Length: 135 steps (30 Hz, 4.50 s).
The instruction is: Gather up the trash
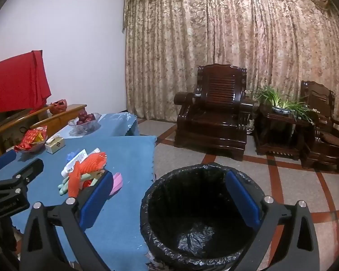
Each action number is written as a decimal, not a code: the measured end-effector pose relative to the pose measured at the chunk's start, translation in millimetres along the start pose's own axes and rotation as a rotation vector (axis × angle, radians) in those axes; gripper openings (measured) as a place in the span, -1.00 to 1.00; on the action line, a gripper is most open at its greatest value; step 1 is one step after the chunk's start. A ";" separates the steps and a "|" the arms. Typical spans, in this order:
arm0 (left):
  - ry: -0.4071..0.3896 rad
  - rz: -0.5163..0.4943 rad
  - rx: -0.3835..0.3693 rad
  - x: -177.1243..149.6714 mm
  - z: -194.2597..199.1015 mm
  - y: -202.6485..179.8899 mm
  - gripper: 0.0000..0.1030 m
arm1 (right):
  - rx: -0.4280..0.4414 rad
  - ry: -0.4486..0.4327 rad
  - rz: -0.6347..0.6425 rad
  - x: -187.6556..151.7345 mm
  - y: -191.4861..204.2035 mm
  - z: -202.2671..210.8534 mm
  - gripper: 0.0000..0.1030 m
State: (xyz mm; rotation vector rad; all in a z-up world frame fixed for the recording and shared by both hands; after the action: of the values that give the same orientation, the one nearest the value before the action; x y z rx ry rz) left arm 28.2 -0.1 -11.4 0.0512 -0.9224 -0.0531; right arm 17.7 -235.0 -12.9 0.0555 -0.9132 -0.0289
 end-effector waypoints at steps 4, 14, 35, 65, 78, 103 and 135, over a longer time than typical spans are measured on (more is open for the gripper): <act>-0.001 -0.003 0.004 0.1 0.3 -2.5 0.90 | 0.001 0.000 -0.001 0.1 0.2 0.1 0.89; -0.002 0.006 -0.006 -0.3 1.8 -0.6 0.90 | 0.002 0.000 -0.003 0.0 0.4 -0.5 0.89; 0.000 0.008 -0.005 0.3 1.1 0.3 0.90 | 0.005 0.007 -0.005 0.3 0.2 -1.6 0.89; 0.006 0.009 -0.008 -0.1 -1.8 2.4 0.90 | 0.011 0.014 -0.015 -0.1 -1.1 -6.8 0.89; 0.026 0.032 0.009 -17.5 -32.2 23.2 0.90 | 0.029 0.039 0.009 -0.4 21.7 -27.8 0.89; 0.175 0.180 0.155 -27.4 -158.5 147.4 0.90 | 0.153 0.206 0.082 14.0 114.9 -187.9 0.85; 0.224 0.092 -0.015 -33.7 -203.4 101.4 0.69 | 0.226 0.384 0.141 4.1 122.4 -254.8 -0.87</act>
State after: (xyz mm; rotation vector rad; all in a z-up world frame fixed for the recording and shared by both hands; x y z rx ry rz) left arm 172.5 107.7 -154.1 0.0005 -0.6997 0.0306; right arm 222.1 -104.0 -157.6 0.1995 -0.5309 0.2108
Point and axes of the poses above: each gripper's, at about its wrist camera, not at the fingertips, and z roughly against the way its jaws point, y to its left, x to its top, the point moved 3 cm from there along -z, roughly the way its jaws point, and after that the axes turned 15 degrees about y, right-handed, at the moved point
